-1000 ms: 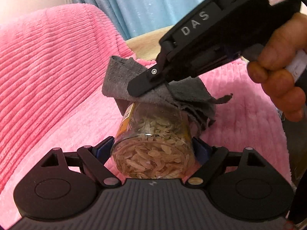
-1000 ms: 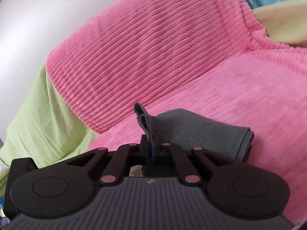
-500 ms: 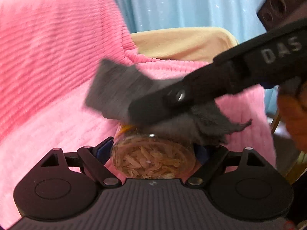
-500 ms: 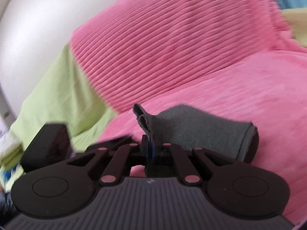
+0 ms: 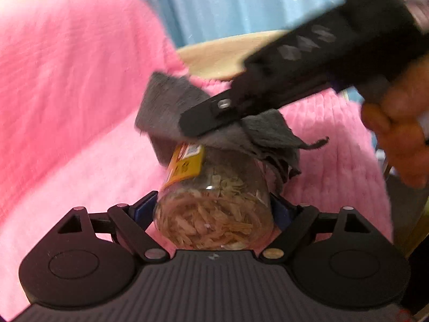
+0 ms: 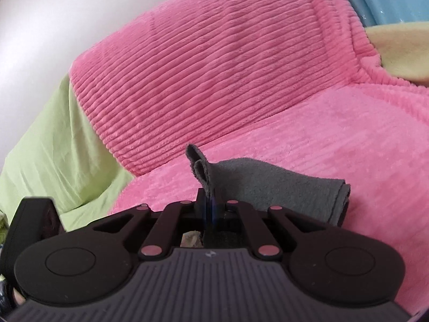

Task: Clean container
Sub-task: 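Rub the grey cloth along the jar's yellow label with the right gripper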

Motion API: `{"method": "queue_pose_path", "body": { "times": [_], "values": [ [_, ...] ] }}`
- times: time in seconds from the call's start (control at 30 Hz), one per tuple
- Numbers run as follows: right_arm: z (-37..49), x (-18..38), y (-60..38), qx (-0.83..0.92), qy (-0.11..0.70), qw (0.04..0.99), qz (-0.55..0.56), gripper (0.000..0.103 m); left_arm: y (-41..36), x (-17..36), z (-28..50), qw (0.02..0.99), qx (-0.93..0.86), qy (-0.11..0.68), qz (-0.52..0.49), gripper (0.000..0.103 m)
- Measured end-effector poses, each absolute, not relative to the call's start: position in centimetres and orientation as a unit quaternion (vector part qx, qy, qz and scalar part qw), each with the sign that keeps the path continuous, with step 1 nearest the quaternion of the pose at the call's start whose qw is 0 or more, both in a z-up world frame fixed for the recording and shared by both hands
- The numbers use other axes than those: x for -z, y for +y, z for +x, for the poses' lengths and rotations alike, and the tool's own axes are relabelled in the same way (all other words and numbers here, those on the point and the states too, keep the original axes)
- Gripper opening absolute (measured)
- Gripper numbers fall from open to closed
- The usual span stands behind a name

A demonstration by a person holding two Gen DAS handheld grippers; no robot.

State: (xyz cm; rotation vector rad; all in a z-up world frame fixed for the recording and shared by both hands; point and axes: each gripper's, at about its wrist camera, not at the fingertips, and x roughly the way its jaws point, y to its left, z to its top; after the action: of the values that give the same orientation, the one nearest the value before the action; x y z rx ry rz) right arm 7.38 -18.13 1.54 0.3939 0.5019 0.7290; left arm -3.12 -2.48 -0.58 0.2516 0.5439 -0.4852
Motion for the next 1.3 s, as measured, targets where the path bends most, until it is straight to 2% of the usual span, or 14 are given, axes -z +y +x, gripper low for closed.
{"method": "queue_pose_path", "body": {
  "times": [0.13, 0.27, 0.4, 0.6, 0.73, 0.87, 0.97, 1.07, 1.17, 1.3],
  "values": [
    [7.7, -1.2, -18.3, -0.353, 0.247, 0.877, 0.214, 0.001, -1.4, 0.5, -2.2, 0.925, 0.247, 0.280, 0.066, 0.086],
    [7.0, -1.8, -17.9, -0.378, 0.257, 0.867, 0.198, 0.002, -1.9, 0.5, -2.5, 0.926, 0.245, 0.267, 0.103, 0.086],
    [5.7, -2.0, -16.2, -0.423, 0.261, 0.853, 0.158, 0.002, -3.6, 1.3, -3.4, 0.922, 0.229, 0.236, 0.202, 0.085],
    [7.5, -1.7, -18.0, -0.351, 0.248, 0.882, 0.195, 0.001, -4.7, 1.8, -3.8, 0.917, 0.224, 0.217, 0.247, 0.085],
    [7.9, -1.2, -18.7, -0.340, 0.244, 0.882, 0.216, 0.001, -4.5, 1.7, -3.1, 0.921, 0.226, 0.236, 0.212, 0.086],
    [7.7, -1.4, -18.4, -0.337, 0.239, 0.890, 0.195, 0.001, -2.5, 1.3, -1.3, 0.924, 0.245, 0.276, 0.103, 0.087],
    [8.1, -1.2, -18.4, -0.339, 0.242, 0.885, 0.207, 0.001, -2.0, 1.5, -0.9, 0.922, 0.250, 0.285, 0.078, 0.086],
    [7.6, -1.4, -18.2, -0.353, 0.248, 0.880, 0.200, 0.002, -2.7, 1.3, -1.0, 0.924, 0.246, 0.273, 0.110, 0.086],
    [6.6, -1.5, -17.4, -0.400, 0.262, 0.857, 0.191, 0.002, -4.2, 1.8, -2.0, 0.921, 0.226, 0.244, 0.201, 0.086],
    [6.0, -1.8, -16.6, -0.422, 0.264, 0.850, 0.169, 0.001, -5.0, 2.2, -2.3, 0.918, 0.220, 0.230, 0.239, 0.086]
  ]
}}
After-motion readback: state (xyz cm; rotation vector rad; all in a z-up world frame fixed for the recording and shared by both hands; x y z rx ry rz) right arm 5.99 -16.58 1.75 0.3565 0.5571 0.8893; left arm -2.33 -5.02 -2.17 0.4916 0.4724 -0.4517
